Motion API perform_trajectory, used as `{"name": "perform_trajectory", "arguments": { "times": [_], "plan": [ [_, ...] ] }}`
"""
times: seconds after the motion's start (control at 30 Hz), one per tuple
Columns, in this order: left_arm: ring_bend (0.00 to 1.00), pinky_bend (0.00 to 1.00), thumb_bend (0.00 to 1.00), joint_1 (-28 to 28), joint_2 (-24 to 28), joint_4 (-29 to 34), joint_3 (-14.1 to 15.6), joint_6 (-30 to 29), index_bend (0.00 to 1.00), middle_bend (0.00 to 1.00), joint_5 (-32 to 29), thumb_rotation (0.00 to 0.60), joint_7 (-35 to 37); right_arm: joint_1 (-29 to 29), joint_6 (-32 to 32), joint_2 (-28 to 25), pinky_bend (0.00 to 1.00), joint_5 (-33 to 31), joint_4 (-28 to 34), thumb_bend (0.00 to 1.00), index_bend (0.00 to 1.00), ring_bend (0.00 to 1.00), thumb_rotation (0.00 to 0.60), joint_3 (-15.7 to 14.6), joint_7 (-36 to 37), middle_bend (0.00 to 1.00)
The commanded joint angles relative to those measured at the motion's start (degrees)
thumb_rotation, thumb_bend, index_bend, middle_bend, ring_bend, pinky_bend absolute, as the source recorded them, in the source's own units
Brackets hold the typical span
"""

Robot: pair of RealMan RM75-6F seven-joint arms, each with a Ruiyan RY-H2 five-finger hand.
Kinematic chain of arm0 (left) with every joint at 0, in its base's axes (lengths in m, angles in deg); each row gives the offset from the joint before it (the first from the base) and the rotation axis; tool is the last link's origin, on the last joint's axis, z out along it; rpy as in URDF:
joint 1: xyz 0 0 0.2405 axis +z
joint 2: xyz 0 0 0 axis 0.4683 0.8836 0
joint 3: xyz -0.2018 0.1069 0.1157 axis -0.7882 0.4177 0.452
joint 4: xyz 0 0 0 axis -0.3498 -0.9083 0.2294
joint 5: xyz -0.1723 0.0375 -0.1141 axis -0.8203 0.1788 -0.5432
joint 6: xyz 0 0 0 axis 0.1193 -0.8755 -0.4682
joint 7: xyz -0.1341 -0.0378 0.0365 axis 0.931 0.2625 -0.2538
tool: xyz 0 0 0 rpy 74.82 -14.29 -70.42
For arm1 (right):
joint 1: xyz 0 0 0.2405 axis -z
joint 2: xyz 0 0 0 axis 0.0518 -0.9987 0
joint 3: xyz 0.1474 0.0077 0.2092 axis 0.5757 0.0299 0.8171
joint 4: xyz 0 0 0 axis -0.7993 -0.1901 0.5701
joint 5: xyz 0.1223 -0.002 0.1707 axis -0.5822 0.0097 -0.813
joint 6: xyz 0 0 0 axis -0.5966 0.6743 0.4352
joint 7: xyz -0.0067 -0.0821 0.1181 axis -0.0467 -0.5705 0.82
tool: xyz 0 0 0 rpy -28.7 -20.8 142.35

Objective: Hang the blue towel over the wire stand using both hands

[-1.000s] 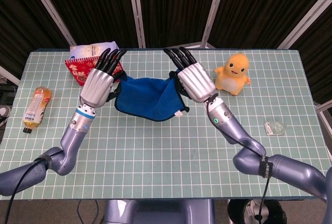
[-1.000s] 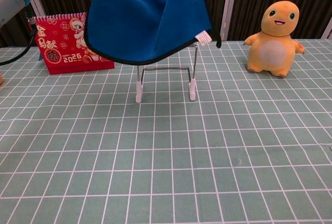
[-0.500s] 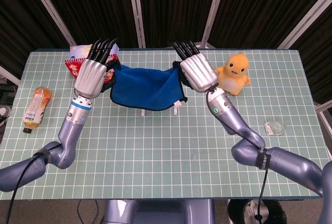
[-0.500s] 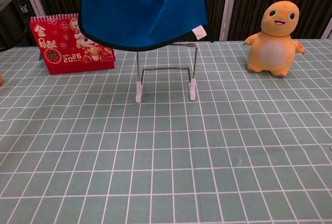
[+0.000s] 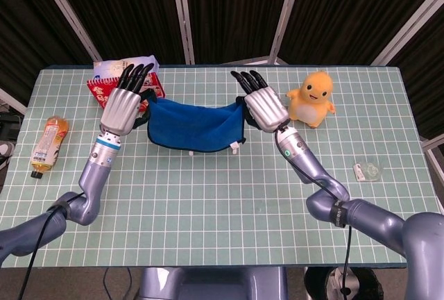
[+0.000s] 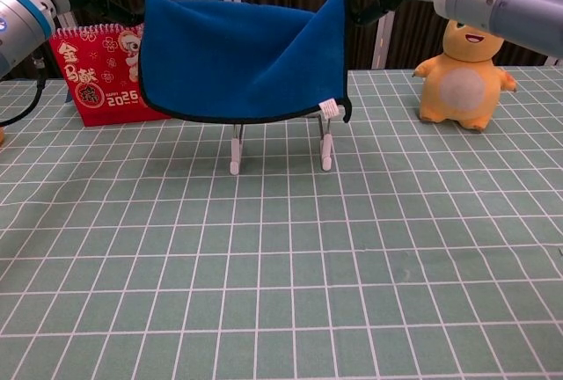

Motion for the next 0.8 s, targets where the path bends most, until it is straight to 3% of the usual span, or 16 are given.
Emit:
{"name": "perform_trajectory", "arguments": {
  "times": [0.03,0.8],
  "plan": [
    [0.00,0.00,0.56,0.42,-1.14,-1.78,0.89,0.17,0.83,0.00,0.19,0.600,1.43,0.31,0.09,1.72,0.00,1.17,-2.44,0.62,0.65,0.00,0.600,-1.36,1.77,0.00],
    [0.00,0.00,0.56,-0.16,-6.68,-11.77,2.37,3.32,0.83,0.00,-0.61,0.600,7.24,0.79,1.12,7.14,0.00,2.98,-13.12,0.61,0.65,0.00,0.600,-3.61,8.45,0.00]
  ]
}}
